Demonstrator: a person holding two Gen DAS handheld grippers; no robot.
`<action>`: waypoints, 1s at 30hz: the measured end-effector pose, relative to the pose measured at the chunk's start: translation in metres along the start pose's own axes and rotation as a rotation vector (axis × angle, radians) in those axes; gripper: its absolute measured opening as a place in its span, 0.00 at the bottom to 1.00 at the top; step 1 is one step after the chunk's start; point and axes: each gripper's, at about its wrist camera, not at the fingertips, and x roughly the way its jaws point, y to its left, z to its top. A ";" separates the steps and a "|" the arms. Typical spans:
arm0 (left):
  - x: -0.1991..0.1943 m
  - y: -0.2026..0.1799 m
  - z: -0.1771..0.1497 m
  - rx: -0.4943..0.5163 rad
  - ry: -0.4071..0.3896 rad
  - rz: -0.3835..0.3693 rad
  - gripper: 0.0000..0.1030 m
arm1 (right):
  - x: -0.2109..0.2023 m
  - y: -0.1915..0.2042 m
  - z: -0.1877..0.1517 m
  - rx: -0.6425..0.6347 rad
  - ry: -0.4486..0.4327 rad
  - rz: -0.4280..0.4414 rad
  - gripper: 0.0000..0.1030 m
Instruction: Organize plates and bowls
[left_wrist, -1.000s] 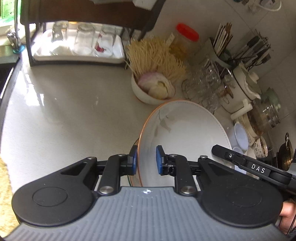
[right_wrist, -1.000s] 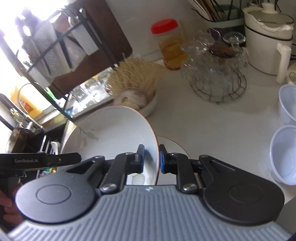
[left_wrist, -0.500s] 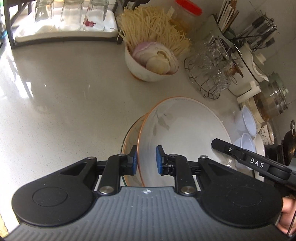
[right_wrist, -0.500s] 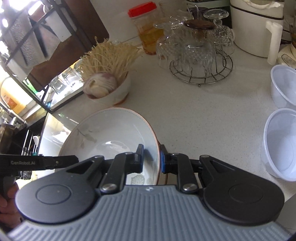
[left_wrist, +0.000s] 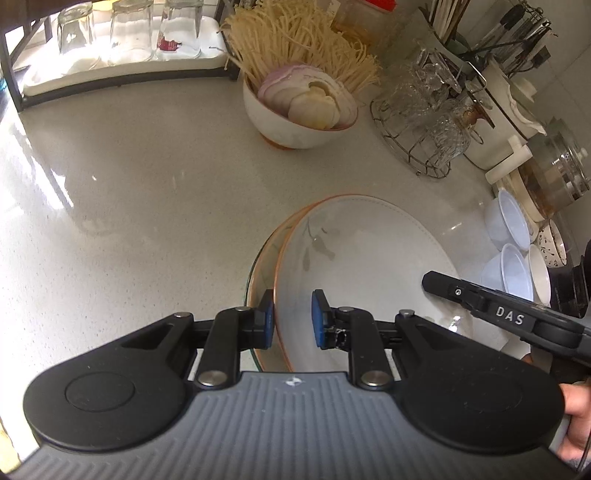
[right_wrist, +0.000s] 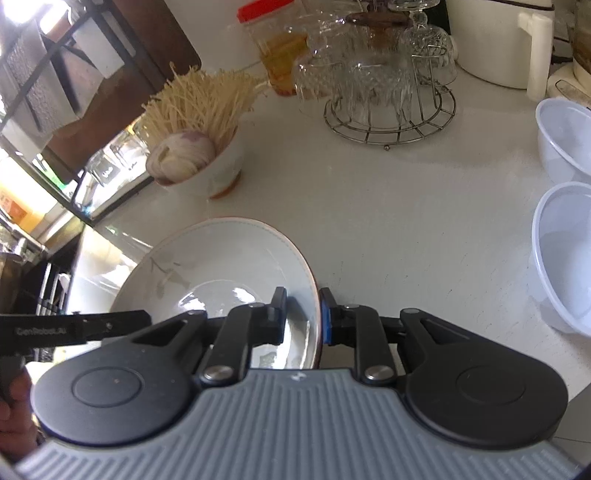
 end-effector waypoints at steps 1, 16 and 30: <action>-0.002 0.001 0.000 -0.008 -0.015 -0.008 0.23 | 0.000 0.000 0.000 -0.002 -0.002 -0.001 0.21; -0.026 -0.001 0.005 -0.094 0.005 0.054 0.25 | -0.017 0.000 0.010 0.001 0.006 0.006 0.21; -0.077 -0.045 0.019 -0.058 -0.097 0.017 0.26 | -0.071 0.017 0.032 -0.039 -0.081 0.065 0.21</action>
